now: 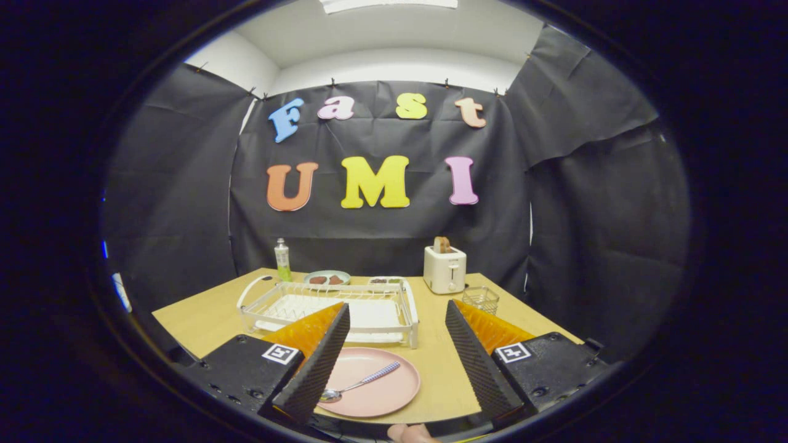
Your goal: Take the plate from the dish rack, then take the spoon from the basket and place it into the plate.
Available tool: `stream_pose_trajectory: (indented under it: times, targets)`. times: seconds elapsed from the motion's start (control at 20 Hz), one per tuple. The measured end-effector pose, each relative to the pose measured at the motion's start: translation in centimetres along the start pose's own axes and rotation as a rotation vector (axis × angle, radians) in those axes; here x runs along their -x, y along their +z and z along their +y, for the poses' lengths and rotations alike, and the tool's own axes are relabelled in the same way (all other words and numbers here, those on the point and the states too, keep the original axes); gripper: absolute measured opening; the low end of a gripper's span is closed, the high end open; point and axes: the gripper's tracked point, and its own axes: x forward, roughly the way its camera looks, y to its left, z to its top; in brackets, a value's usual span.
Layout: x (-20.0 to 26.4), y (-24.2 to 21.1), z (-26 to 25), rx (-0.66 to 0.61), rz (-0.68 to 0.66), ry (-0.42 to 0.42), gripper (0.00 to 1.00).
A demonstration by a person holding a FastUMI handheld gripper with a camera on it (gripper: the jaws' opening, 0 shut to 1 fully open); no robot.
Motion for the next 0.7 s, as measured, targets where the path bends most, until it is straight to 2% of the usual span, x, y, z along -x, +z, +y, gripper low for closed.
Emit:
stream_pose_trajectory:
  times: [0.15, 0.35, 0.7]
  targets:
    - [2.6, 2.5, 0.5, -0.012, -0.033, 0.026, 1.0]
    - [4.5, 3.9, -0.4, -0.01, -0.047, -0.002, 1.0]
    - [4.7, 4.3, -1.0, -0.033, -0.039, 0.0, 1.0]
